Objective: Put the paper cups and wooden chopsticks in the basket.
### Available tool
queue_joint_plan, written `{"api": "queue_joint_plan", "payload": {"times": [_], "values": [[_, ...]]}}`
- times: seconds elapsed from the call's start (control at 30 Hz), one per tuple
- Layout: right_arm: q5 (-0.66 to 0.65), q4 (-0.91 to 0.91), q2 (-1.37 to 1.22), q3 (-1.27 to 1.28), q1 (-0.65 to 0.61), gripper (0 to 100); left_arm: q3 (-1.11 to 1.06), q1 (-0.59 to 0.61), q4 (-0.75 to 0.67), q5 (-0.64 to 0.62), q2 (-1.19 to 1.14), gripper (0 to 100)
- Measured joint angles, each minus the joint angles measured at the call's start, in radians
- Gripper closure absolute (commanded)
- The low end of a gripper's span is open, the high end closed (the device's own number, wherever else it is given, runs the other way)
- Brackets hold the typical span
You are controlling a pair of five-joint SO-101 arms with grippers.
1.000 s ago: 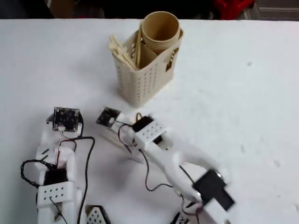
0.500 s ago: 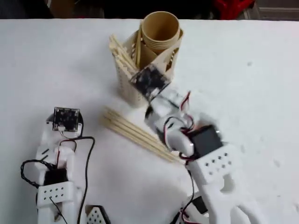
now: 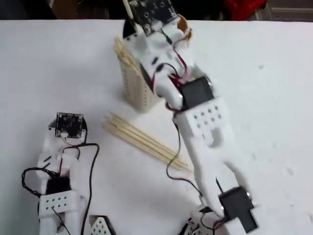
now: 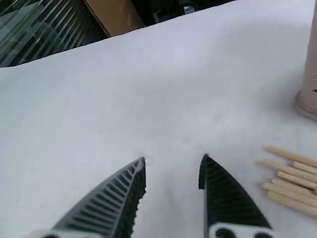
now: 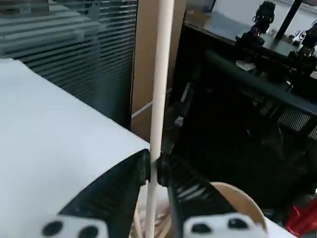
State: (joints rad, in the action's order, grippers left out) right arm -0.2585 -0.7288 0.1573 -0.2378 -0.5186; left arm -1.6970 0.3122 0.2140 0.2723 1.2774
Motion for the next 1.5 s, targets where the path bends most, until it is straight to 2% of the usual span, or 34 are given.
{"api": "queue_joint_plan", "payload": {"times": [0.2, 0.37, 0.47, 0.53, 0.63, 0.7, 0.93, 1.1, 1.27, 1.4, 1.5], "values": [[0.000, 0.215, -0.032, 0.087, 0.000, 98.1, 0.000, 0.000, 0.000, 0.000, 0.000, 81], [-0.006, 0.433, 0.003, 0.387, 0.000, 98.1, 0.000, 0.000, 0.000, 0.000, 0.000, 81], [-0.006, 0.500, 0.075, 0.568, -0.002, 97.6, 0.000, 0.000, 0.000, 0.000, 0.000, 81], [-0.006, 0.516, 0.121, 0.660, -0.002, 94.4, 0.000, 0.000, 0.000, 0.000, 0.000, 81], [-0.006, 0.523, 0.186, 0.729, 0.002, 84.4, 0.000, 0.000, 0.000, 0.000, 0.000, 81], [-0.006, 0.519, 0.221, 0.746, 0.002, 82.9, 0.000, 0.000, 0.000, 0.000, 0.000, 81], [-0.006, 0.284, 0.394, 0.747, 0.000, 95.2, 0.000, 0.000, 0.000, 0.000, 0.000, 81], [-0.060, -0.094, 0.582, 0.747, -0.015, 93.5, 0.000, 0.000, 0.000, 0.000, 0.000, 81], [-0.153, -0.397, 0.643, 0.756, -0.109, 93.6, 0.000, 0.000, 0.000, 0.000, 0.000, 81], [-0.167, -0.436, 0.592, 0.827, -0.186, 93.6, 0.000, 0.000, 0.000, 0.000, 0.000, 81], [-0.169, -0.358, 0.471, 0.901, -0.203, 93.6, 0.000, 0.000, 0.000, 0.000, 0.000, 81]]}}
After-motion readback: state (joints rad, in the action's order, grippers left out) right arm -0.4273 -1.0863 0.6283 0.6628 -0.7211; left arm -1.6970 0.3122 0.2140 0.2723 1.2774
